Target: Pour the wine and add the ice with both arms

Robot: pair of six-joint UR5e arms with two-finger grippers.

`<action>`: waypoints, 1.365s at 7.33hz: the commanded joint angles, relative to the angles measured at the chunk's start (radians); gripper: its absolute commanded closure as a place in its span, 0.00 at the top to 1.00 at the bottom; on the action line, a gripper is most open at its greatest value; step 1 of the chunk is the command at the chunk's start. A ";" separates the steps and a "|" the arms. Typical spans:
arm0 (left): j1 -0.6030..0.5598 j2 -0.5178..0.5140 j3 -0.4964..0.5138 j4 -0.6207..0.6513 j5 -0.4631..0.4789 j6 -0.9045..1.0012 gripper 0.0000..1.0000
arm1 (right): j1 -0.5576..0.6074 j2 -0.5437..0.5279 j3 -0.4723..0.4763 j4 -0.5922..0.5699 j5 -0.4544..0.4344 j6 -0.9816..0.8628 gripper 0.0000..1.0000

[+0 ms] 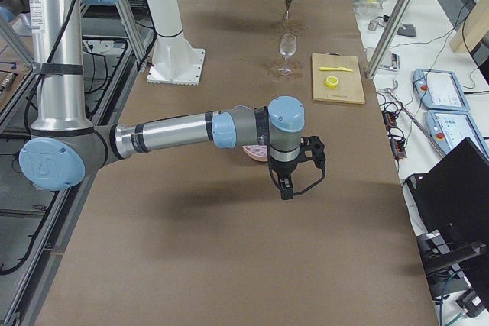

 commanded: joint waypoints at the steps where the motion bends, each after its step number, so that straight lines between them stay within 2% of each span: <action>1: 0.000 -0.027 0.010 -0.047 0.000 -0.003 0.98 | -0.001 -0.007 -0.005 0.000 -0.001 -0.001 1.00; 4: 0.000 -0.031 0.029 -0.292 0.011 -0.006 0.98 | -0.001 -0.004 -0.023 0.000 0.001 -0.001 1.00; 6: 0.001 -0.102 0.059 -0.340 0.003 -0.015 0.98 | -0.001 -0.005 -0.023 -0.001 0.003 0.000 1.00; 7: 0.001 -0.145 0.064 -0.337 0.002 -0.050 0.98 | -0.001 -0.005 -0.023 0.000 0.003 0.000 1.00; 8: 0.003 -0.161 0.049 -0.346 0.000 -0.202 0.98 | -0.001 -0.004 -0.023 0.000 0.003 -0.001 1.00; 10: 0.018 -0.150 0.038 -0.511 0.000 -0.277 0.98 | 0.000 -0.004 -0.023 -0.001 0.003 0.000 1.00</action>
